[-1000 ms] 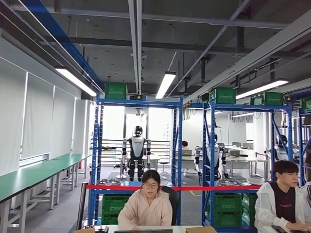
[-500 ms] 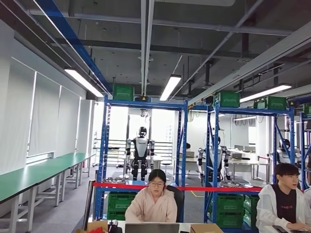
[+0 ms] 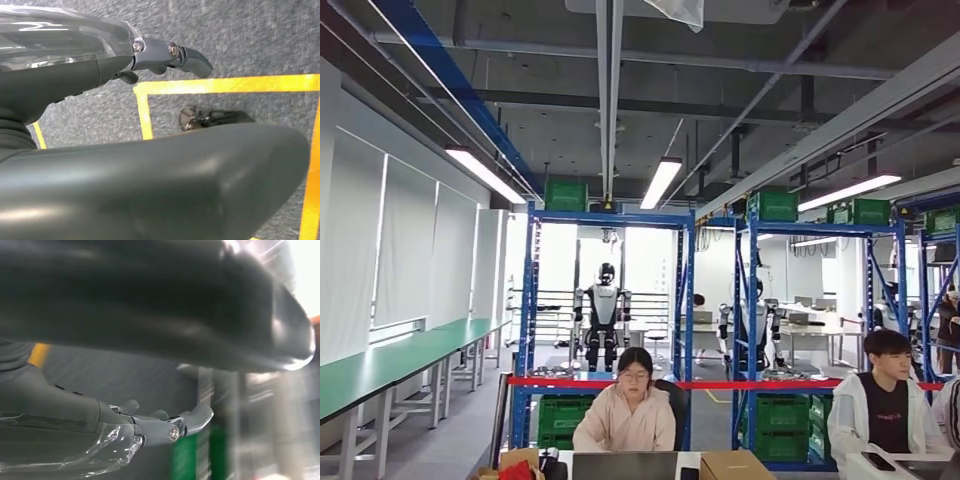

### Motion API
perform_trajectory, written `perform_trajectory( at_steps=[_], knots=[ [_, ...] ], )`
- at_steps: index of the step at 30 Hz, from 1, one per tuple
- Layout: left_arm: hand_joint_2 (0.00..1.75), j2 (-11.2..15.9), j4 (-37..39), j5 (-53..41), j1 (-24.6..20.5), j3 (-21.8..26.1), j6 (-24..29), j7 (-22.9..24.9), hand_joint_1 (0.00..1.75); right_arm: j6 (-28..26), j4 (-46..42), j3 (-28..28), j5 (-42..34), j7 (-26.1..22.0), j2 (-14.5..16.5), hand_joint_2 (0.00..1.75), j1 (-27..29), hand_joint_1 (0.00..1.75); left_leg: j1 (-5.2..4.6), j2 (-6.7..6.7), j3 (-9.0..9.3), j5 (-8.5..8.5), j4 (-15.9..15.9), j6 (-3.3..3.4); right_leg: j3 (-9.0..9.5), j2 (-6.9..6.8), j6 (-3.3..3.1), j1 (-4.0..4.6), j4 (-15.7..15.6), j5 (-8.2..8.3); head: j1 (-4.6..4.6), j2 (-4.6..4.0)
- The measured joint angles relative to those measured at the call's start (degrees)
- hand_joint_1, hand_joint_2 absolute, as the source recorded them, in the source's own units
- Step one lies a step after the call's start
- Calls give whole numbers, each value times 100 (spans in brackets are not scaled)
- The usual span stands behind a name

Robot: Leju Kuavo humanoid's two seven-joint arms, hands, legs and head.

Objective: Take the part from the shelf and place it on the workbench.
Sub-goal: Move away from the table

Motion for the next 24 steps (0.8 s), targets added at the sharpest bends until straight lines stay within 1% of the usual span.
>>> perform_trajectory(
  at_steps=[1, 2, 3, 4, 5, 6, 7, 8, 9, 10, 11, 12, 13, 14, 15, 16, 17, 18, 19, 20, 21, 22, 23, 24],
  knots=[
    [0, -3, 0, 0, 6, 9, 1, -3, 0, -244, 385, -68, 172, 4, -14, 0, -104, 0, 1, -9, -68, -243, 204, -18, -73, -8, -19, -15, -15, 70, 2, -1],
    [0, -5, 0, -2, 10, 15, 2, -3, 0, -452, 789, -140, 293, 16, -34, 0, -210, 0, 4, -17, -151, -531, 505, -37, -166, -15, -29, -14, 5, 127, 4, -1],
    [0, -7, 0, -5, 12, 19, 2, -4, 0, -638, 1212, -213, 375, 47, -58, 0, -323, 0, 7, -21, -231, -781, 869, -56, -265, -18, -32, -14, 32, 182, 4, -2],
    [0, -7, 0, -10, 14, 23, 2, -5, 0, -815, 1633, -285, 431, 99, -84, 0, -430, 0, 9, -22, -276, -911, 1193, -76, -365, -25, -26, -14, 66, 232, 4, -3],
    [0, -7, 0, -20, 15, 28, 1, -5, 0, -1007, 2058, -358, 470, 182, -118, 0, -531, 0, 13, -22, -261, -902, 1395, -94, -472, -32, -13, -18, 109, 279, 4, -3],
    [0, -7, 0, -34, 18, 33, 1, -5, 0, -1185, 2472, -438, 490, 292, -150, 0, -625, 0, 21, -21, -158, -773, 1407, -111, -586, -38, 4, -26, 166, 320, 4, -3],
    [0, -6, 0, -49, 18, 38, 0, -4, 0, -1326, 2835, -521, 495, 413, -178, 0, -695, 0, 33, -21, 36, -598, 1225, -128, -701, -43, 26, -37, 239, 352, 4, -3],
    [0, -5, 0, -69, 16, 41, -1, -3, 0, -1440, 3136, -602, 491, 562, -206, 0, -744, 0, 51, -22, 300, -480, 887, -143, -811, -46, 50, -47, 325, 374, 4, -3],
    [0, -5, 0, -85, 11, 43, -2, -2, 0, -1547, 3387, -681, 495, 752, -233, 0, -785, 0, 58, -27, 574, -459, 486, -148, -915, -44, 74, -47, 421, 389, 4, -3],
    [0, -5, 0, -99, 5, 44, -3, 0, 0, -1654, 3602, -752, 506, 961, -256, 0, -819, 0, 61, -33, 775, -517, 160, -130, -997, -41, 103, -43, 505, 407, 4, -3],
    [0, -6, 0, -113, -2, 45, -6, 1, 0, -1755, 3795, -819, 507, 1213, -278, 0, -850, 0, 54, -39, 890, -599, -49, -101, -1058, -37, 132, -38, 565, 436, 4, -3],
    [0, -7, 0, -126, -8, 45, -9, 2, 0, -1833, 3962, -886, 492, 1494, -294, 0, -875, 0, 38, -43, 920, -643, -139, -55, -1097, -32, 163, -35, 595, 474, 3, -3],
    [0, -7, 0, -139, -9, 46, -16, 3, 0, -1880, 4102, -952, 466, 1757, -304, 0, -891, 0, 38, -38, 892, -630, -147, 5, -1119, -27, 197, -41, 601, 510, 2, -3],
    [0, -5, 0, -151, -13, 47, -24, 4, 0, -1919, 4222, -1019, 436, 2003, -313, 0, -898, 0, 39, -26, 859, -586, -147, 58, -1135, -17, 234, -52, 618, 484, 2, -4],
    [0, -4, 0, -161, -19, 47, -31, 3, 0, -1960, 4314, -1078, 416, 2209, -317, 0, -899, 0, 44, -14, 815, -532, -152, 112, -1165, -7, 272, -66, 694, 362, 2, -4],
    [0, -2, 0, -171, -26, 48, -37, 3, 0, -2013, 4391, -1134, 406, 2370, -320, 0, -904, 0, 51, -2, 750, -468, -156, 155, -1225, 3, 311, -82, 888, 126, 2, -4],
    [0, -1, 0, -181, -34, 48, -39, 2, 0, -2074, 4455, -1183, 401, 2503, -320, 0, -916, 0, 47, 8, 674, -405, -155, 179, -1302, 9, 346, -98, 1189, -175, 2, -5],
    [0, 0, 0, -189, -38, 48, -42, 1, 0, -2144, 4510, -1236, 395, 2639, -318, 0, -934, 0, 43, 13, 588, -338, -152, 190, -1388, 11, 372, -112, 1566, -456, 2, -5],
    [0, 0, 0, -196, -39, 48, -44, 1, 0, -2209, 4556, -1287, 387, 2761, -317, 0, -951, 0, 39, 18, 500, -270, -148, 192, -1447, 12, 390, -124, 1925, -640, 2, -5],
    [0, 0, 0, -200, -39, 48, -45, 1, 0, -2262, 4594, -1334, 379, 2867, -317, 0, -961, 0, 37, 24, 416, -208, -145, 188, -1438, 12, 401, -132, 2152, -677, 2, -5],
    [0, 0, 0, -202, -39, 48, -45, 1, 0, -2314, 4625, -1381, 373, 2973, -317, 44, -966, 0, 34, 27, 335, -145, -142, 181, -1337, 13, 402, -137, 2193, -592, 2, -5],
    [0, 0, 0, -203, -40, 48, -44, 1, 0, -2354, 4647, -1420, 373, 3058, -317, 87, -970, 0, 31, 27, 258, -84, -141, 172, -1130, 15, 392, -139, 2008, -434, 2, -5],
    [0, -1, 0, -203, -42, 48, -43, 1, 0, -2389, 4661, -1456, 376, 3140, -317, 131, -979, 0, 29, 27, 194, -25, -141, 161, -824, 21, 368, -137, 1628, -288, 2, -5],
    [0, -2, 0, -203, -45, 49, -42, 1, 0, -2420, 4671, -1490, 381, 3217, -317, 175, -994, 0, 20, 24, 145, 29, -139, 144, -449, 30, 332, -125, 1131, -198, 2, -4]
  ],
)
